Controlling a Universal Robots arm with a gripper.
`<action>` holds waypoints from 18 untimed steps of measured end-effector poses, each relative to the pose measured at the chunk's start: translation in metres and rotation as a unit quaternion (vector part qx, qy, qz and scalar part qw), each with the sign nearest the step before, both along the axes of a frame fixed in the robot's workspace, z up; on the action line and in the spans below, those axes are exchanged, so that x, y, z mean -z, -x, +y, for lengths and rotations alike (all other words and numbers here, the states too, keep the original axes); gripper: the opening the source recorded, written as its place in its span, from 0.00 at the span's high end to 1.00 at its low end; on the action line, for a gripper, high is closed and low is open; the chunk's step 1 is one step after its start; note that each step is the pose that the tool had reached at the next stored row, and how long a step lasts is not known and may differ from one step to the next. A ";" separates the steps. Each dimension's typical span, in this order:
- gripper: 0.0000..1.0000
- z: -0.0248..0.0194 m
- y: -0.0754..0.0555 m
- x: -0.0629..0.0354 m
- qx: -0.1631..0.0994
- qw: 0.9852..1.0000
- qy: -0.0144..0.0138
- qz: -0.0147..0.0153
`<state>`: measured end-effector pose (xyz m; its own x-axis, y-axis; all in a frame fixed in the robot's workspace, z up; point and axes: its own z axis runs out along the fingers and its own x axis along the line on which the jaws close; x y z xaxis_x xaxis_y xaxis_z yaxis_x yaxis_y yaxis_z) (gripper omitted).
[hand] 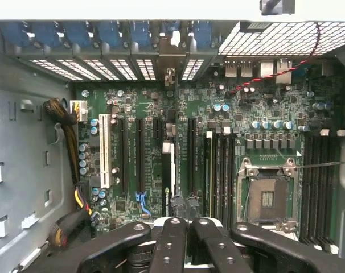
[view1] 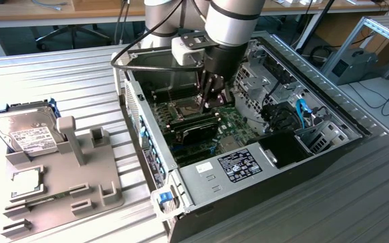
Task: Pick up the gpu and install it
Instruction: 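Press down on the gpu until it lock into place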
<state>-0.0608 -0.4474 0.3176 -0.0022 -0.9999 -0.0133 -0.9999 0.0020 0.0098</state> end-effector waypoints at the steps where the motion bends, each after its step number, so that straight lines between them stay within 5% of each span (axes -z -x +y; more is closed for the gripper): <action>1: 0.89 0.0001 -0.001 -0.0017 0.000 1.000 0.000 0.000; 13: 0.89 0.0061 -0.024 -0.0061 0.000 1.000 0.000 0.005; 18: 0.89 0.0067 -0.043 -0.0061 0.000 1.000 0.000 0.014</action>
